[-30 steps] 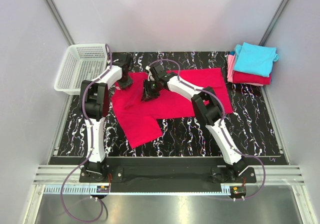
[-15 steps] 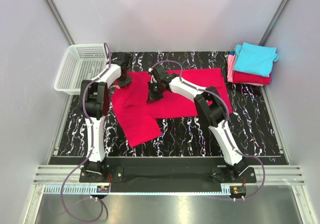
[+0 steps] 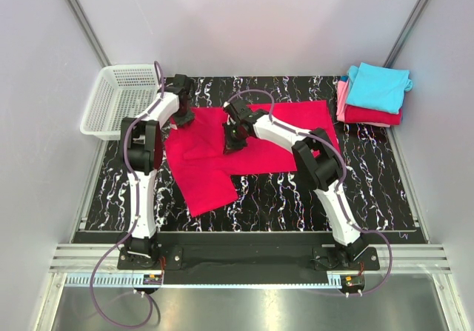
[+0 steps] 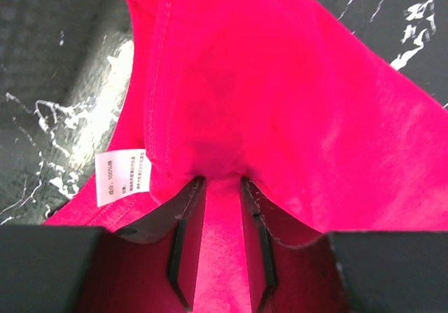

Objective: Fold and stack the t-shirts
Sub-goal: Fold the tshirt

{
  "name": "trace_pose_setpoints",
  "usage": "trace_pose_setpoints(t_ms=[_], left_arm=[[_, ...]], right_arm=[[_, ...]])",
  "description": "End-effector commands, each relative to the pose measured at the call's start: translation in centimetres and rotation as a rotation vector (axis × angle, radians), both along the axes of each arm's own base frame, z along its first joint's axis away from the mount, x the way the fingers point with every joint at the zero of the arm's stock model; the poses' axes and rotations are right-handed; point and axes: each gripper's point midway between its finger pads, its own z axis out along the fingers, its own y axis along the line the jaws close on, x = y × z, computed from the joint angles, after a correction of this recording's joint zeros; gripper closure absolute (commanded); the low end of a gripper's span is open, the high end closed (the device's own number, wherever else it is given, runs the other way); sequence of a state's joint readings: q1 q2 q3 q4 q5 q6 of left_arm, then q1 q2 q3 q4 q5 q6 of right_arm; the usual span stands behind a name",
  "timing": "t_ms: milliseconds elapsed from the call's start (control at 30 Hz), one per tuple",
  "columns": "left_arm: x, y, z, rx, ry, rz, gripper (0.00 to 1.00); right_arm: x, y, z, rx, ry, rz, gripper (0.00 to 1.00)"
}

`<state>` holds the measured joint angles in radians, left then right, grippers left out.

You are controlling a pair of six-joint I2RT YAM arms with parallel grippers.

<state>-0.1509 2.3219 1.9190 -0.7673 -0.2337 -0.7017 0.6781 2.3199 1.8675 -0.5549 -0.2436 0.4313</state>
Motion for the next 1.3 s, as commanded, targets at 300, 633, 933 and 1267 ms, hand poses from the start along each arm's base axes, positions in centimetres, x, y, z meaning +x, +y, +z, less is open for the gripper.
trace_pose_setpoints(t_ms=[300,633,933,1267], left_arm=[[0.5,0.8,5.0,-0.003,-0.115,-0.025,0.67],[-6.5,-0.5,12.6,-0.06,-0.264,-0.039,0.66],[-19.7,-4.9,11.0,-0.127,-0.311,-0.1,0.11],[-29.1,-3.4,5.8,-0.196,-0.321,-0.034,0.21]], right_arm=[[-0.2,-4.3,4.0,-0.157,-0.143,-0.065,0.49],[-1.0,-16.4,5.6,-0.413,-0.269,-0.315,0.0],[-4.2,-27.3,6.6,-0.356,-0.288,-0.592,0.16],[-6.2,-34.8,8.8,-0.285,-0.372,-0.885,0.16]])
